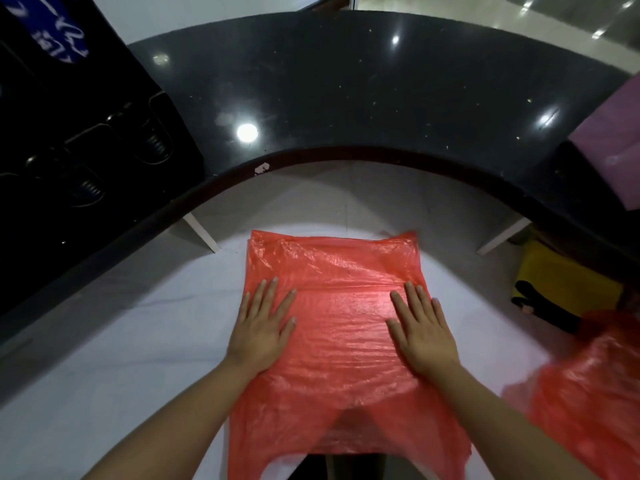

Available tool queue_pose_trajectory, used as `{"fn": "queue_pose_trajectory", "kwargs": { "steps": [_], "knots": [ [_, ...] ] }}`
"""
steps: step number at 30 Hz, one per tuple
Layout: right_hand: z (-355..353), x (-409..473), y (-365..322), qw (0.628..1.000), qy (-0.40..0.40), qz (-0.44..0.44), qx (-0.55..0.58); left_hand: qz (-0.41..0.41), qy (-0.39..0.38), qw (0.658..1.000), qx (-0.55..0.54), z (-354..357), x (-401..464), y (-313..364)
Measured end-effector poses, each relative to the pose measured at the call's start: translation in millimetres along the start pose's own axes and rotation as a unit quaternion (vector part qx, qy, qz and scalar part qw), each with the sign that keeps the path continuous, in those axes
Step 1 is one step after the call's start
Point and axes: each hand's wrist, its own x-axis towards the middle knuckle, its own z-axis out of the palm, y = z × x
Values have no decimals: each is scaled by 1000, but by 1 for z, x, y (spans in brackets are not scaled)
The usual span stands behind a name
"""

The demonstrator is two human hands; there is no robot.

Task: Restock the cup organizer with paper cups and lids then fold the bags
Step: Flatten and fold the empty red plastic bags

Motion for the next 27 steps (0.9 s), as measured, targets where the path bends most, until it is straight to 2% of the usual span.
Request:
{"fn": "queue_pose_trajectory", "kwargs": {
  "steps": [4, 10, 15, 22, 27],
  "knots": [
    [-15, -7, -15, 1000, -6, -8, 16, -17, -25, 1000, -4, -16, -11, 21],
    [0, -79, -84, 991, -50, -113, 56, -1, -45, 999, -10, -9, -88, 80],
    [22, -108, -60, 993, -54, -101, 22, -35, -44, 998, -15, 12, -125, 67],
    [13, -63, -33, 991, -33, -126, 3, -24, -28, 999, -13, 11, -84, 57],
    [-2, -43, -55, 993, -49, -102, 24, -31, -50, 998, -8, -5, -63, 60]
  ]
}}
